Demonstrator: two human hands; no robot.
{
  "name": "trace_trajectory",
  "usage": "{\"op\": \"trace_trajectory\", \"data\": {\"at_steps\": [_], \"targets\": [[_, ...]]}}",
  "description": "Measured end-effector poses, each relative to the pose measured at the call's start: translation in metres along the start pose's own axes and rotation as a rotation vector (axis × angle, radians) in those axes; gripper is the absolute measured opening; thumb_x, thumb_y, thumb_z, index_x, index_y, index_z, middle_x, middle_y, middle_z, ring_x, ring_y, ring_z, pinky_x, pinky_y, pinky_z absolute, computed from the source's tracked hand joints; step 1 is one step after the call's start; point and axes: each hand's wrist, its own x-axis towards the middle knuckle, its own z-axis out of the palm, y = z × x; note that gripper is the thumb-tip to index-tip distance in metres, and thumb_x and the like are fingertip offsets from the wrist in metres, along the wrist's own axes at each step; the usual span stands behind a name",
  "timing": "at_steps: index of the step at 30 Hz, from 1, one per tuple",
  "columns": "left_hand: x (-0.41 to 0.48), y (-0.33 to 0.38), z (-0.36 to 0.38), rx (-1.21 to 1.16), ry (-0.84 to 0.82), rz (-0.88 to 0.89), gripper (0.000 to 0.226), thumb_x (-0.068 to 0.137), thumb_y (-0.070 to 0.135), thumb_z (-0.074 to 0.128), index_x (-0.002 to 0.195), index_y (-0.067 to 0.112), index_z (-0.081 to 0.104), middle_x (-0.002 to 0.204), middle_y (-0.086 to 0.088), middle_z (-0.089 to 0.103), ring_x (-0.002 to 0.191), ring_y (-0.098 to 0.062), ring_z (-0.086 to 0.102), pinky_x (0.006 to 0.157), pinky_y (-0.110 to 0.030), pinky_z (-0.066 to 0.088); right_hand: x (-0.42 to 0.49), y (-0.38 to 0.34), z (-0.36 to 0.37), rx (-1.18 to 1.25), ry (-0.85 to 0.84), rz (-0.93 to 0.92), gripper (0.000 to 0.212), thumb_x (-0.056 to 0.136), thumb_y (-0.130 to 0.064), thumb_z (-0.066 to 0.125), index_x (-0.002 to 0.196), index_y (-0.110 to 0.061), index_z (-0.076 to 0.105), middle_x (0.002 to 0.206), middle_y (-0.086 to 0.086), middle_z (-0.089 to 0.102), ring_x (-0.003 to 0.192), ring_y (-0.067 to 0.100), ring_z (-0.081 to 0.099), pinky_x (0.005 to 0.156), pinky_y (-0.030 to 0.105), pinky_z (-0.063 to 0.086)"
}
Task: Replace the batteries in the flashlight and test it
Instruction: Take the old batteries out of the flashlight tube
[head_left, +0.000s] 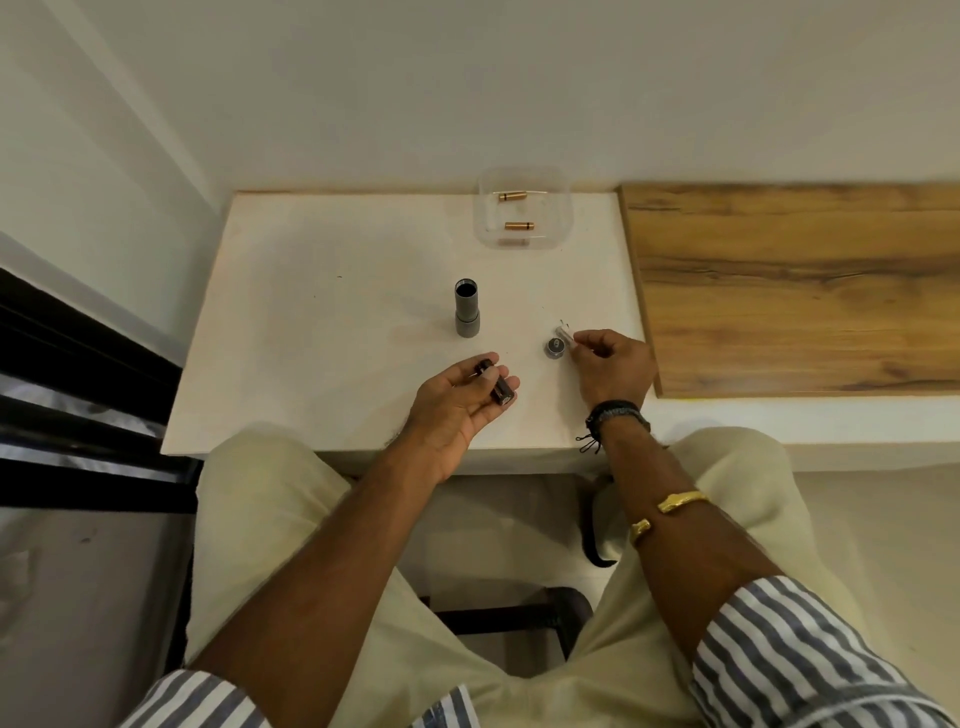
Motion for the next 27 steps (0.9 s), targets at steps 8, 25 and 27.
{"op": "trace_trajectory", "data": {"at_steps": [8, 25, 27], "targets": [[-0.004, 0.001, 0.003, -0.003, -0.053, 0.014, 0.026, 0.098, -0.006, 0.051, 0.121, 0.0, 0.061, 0.116, -0.022, 0.067, 0.109, -0.034, 0.069, 0.091, -0.044, 0.058, -0.002, -0.002, -0.004, -0.035, -0.015, 0.001, 0.017, 0.083, -0.016, 0.081, 0.1, -0.015, 0.081, 0.09, 0.0, 0.076, 0.085, 0.014, 0.069, 0.091, 0.035, 0.059], [-0.026, 0.011, 0.004, 0.068, -0.076, 0.087, 0.03, 0.1, 0.006, 0.054, 0.13, 0.008, 0.06, 0.119, -0.02, 0.069, 0.105, -0.03, 0.071, 0.084, -0.039, 0.06, -0.08, -0.048, -0.025, 0.216, -0.5, -0.137, 0.017, 0.09, -0.009, 0.07, 0.101, -0.018, 0.08, 0.094, 0.005, 0.076, 0.076, 0.017, 0.069, 0.063, 0.029, 0.059], [-0.028, 0.014, 0.003, 0.094, -0.068, 0.097, 0.028, 0.099, 0.009, 0.056, 0.127, 0.011, 0.063, 0.114, -0.018, 0.072, 0.102, -0.029, 0.073, 0.082, -0.037, 0.06, -0.079, -0.049, -0.029, 0.164, -0.519, -0.205, 0.018, 0.09, -0.012, 0.074, 0.107, -0.016, 0.078, 0.094, 0.004, 0.076, 0.076, 0.02, 0.072, 0.064, 0.031, 0.061]]}}
